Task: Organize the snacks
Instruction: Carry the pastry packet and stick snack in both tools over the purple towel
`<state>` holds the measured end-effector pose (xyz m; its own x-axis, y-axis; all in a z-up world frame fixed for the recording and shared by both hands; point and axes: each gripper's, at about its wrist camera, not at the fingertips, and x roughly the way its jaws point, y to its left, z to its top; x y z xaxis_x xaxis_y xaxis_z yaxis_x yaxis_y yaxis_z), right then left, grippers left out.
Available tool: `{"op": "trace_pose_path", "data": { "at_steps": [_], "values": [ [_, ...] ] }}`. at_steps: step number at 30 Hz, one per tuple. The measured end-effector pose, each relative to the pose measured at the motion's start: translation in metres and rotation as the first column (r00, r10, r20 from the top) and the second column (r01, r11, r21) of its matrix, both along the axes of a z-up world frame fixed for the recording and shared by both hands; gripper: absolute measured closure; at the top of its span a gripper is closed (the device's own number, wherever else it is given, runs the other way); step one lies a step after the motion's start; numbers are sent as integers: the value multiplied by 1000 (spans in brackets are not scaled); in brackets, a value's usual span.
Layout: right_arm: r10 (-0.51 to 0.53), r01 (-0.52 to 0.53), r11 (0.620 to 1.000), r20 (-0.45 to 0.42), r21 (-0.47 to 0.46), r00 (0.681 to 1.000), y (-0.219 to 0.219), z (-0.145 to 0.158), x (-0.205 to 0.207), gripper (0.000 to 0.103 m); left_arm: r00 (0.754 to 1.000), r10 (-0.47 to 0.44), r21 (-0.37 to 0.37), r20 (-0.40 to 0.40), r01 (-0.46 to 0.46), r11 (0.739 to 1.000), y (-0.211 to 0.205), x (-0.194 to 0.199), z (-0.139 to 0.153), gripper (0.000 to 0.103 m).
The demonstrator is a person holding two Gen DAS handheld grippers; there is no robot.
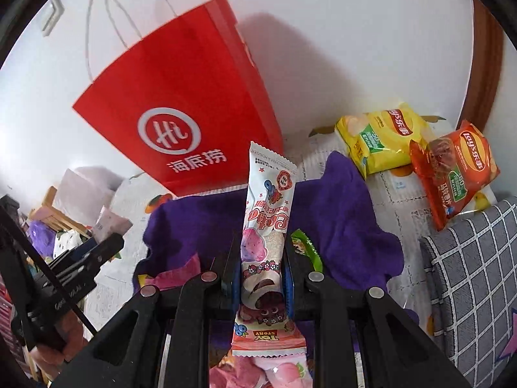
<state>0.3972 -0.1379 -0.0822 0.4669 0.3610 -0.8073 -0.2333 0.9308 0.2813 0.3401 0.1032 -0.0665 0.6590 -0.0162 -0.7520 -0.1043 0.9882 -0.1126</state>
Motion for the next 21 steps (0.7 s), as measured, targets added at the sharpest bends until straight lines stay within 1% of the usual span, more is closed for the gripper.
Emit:
{"op": "trace_pose_path", "data": {
  "at_steps": [6,10,14,21],
  "values": [
    [9,-10,1000,-51,-17,999,1,-14,7,82,1000,-19,12,-11,19,1000,-9,3,-7,59],
    [40,-39,999,-82,15,996,1,-19,10,81,999,-44,-44,-21,43,998,-9,4,-8,59],
    [38,-39,999,-90,-7,995,5,-22,8,81,1000,-27,-10,-11,27,1000,-10,2,-6,59],
    [40,-43,999,-119,-24,992,7,-28,11,81,1000,-21,-20,-12,21,1000,-7,2,-6,59]
  ]
}}
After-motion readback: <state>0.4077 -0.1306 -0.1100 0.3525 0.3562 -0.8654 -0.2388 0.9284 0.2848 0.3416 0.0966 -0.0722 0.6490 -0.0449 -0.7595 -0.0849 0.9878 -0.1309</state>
